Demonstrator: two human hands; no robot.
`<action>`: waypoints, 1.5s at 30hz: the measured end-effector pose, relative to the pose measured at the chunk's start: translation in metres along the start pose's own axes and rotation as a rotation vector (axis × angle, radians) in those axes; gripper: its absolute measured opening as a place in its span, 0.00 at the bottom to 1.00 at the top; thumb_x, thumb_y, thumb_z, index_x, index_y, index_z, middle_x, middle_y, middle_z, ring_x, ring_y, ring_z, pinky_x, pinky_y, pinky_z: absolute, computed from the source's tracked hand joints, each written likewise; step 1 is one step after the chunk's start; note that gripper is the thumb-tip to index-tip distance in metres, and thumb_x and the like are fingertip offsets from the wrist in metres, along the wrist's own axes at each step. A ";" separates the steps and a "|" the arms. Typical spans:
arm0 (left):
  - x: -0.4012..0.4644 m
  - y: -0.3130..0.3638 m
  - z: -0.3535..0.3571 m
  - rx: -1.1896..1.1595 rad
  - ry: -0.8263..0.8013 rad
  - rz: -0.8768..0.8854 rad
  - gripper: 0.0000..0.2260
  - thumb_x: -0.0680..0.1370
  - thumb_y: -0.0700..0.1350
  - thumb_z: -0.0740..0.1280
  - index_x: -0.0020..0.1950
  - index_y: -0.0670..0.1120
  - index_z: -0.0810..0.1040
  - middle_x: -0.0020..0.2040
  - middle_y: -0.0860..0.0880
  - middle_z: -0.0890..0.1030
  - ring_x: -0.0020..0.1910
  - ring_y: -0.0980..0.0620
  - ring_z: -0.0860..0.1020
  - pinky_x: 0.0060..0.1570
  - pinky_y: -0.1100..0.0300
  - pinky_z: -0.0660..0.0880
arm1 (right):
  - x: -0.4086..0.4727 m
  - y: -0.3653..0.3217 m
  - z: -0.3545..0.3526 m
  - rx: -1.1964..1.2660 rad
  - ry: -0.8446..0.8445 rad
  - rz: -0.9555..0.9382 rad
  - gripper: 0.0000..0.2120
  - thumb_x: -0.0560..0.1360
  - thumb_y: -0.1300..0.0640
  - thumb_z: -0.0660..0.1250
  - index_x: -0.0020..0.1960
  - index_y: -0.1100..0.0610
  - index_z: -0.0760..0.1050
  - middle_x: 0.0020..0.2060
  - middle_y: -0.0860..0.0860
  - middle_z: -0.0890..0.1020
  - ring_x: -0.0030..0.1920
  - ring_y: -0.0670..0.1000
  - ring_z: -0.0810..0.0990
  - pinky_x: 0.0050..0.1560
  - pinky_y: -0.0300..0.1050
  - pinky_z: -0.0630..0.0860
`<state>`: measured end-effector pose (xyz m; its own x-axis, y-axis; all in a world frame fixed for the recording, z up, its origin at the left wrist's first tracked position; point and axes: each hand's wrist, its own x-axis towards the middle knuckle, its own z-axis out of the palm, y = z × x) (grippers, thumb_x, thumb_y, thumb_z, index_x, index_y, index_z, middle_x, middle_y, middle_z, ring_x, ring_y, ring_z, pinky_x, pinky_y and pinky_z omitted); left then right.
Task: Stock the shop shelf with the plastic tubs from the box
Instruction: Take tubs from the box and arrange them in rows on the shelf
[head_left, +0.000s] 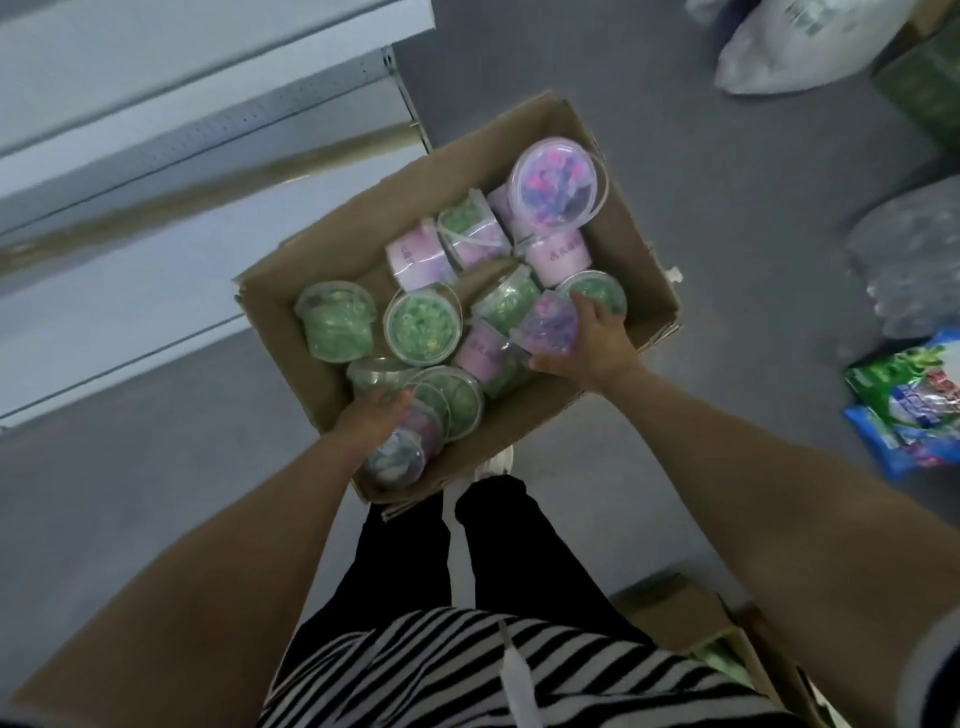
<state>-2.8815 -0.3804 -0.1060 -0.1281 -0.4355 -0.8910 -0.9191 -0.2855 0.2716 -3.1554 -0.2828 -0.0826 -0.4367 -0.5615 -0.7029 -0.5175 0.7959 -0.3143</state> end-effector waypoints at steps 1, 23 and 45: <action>-0.001 -0.001 0.003 -0.027 0.026 0.004 0.23 0.82 0.54 0.59 0.74 0.44 0.67 0.73 0.43 0.69 0.71 0.43 0.68 0.67 0.55 0.64 | 0.001 0.002 0.001 -0.035 0.000 -0.020 0.58 0.64 0.41 0.79 0.80 0.55 0.47 0.77 0.58 0.56 0.77 0.60 0.54 0.77 0.57 0.55; -0.018 0.019 -0.011 0.066 0.248 -0.296 0.29 0.69 0.49 0.77 0.66 0.38 0.74 0.62 0.40 0.78 0.62 0.42 0.77 0.59 0.54 0.75 | 0.001 0.004 -0.020 0.185 0.088 0.095 0.54 0.59 0.32 0.76 0.76 0.54 0.60 0.67 0.55 0.75 0.65 0.59 0.75 0.61 0.56 0.77; -0.110 -0.083 -0.097 -1.077 0.012 0.098 0.14 0.75 0.44 0.72 0.57 0.39 0.78 0.61 0.40 0.79 0.62 0.44 0.77 0.66 0.50 0.72 | -0.098 -0.122 0.009 0.709 0.064 0.049 0.49 0.44 0.25 0.77 0.57 0.53 0.79 0.51 0.48 0.84 0.51 0.52 0.83 0.58 0.52 0.79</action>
<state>-2.7544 -0.3918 0.0049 -0.1746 -0.5039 -0.8459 -0.0933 -0.8468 0.5237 -3.0431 -0.3227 0.0188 -0.5005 -0.5160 -0.6952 0.0980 0.7641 -0.6376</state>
